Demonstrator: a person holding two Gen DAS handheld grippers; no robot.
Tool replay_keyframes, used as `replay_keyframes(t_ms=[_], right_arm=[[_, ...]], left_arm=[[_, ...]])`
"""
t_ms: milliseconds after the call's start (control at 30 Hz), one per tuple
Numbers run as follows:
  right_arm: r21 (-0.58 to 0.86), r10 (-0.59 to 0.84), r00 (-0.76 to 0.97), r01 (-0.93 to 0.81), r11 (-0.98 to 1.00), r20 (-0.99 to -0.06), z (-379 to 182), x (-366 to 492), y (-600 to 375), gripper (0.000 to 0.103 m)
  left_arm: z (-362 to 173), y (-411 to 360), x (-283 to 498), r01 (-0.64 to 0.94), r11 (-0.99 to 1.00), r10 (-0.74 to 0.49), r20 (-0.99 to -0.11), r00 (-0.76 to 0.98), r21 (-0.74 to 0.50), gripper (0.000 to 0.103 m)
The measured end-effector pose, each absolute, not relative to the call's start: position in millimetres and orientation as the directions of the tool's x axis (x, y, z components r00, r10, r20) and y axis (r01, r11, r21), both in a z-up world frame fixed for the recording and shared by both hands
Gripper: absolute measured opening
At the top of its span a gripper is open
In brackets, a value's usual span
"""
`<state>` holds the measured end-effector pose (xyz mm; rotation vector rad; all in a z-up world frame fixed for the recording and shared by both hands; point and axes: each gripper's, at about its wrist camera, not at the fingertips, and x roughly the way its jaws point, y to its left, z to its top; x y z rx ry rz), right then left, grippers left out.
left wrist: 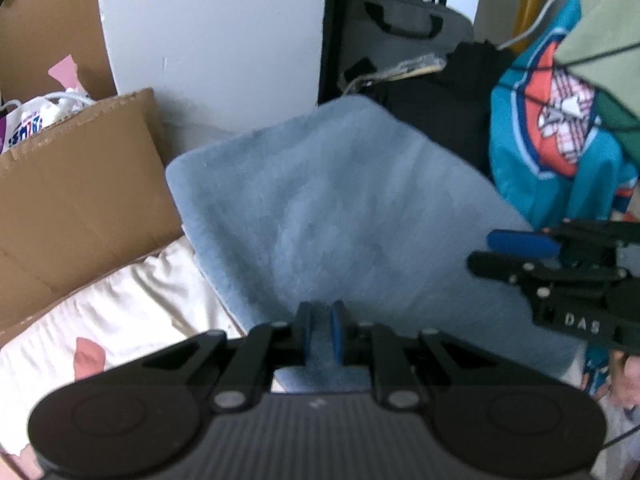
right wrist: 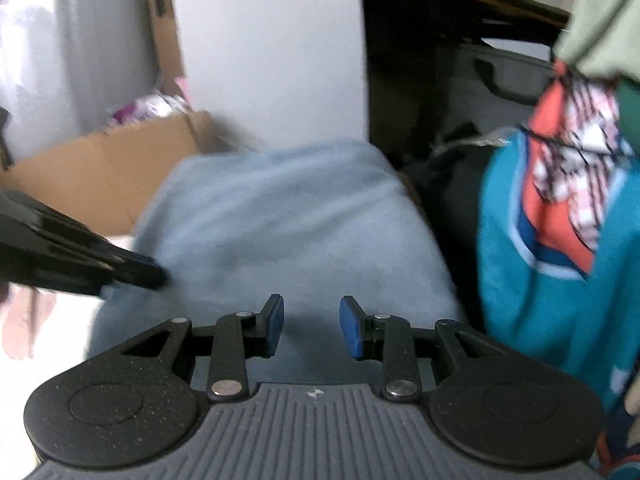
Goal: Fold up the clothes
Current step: 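Press the placed jeans flat with both grippers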
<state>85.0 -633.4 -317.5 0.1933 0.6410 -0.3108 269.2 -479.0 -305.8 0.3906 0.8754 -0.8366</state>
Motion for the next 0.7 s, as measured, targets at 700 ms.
replay_keyframes(t_ms=[700], right_arm=[[0.133,-0.165,0.766,0.311,0.941,-0.621,-323,51,-629,0.039]], left_arm=[[-321,-495,277,0.786,0.618,-0.418,-0.842,0.341,0.012,0.013]])
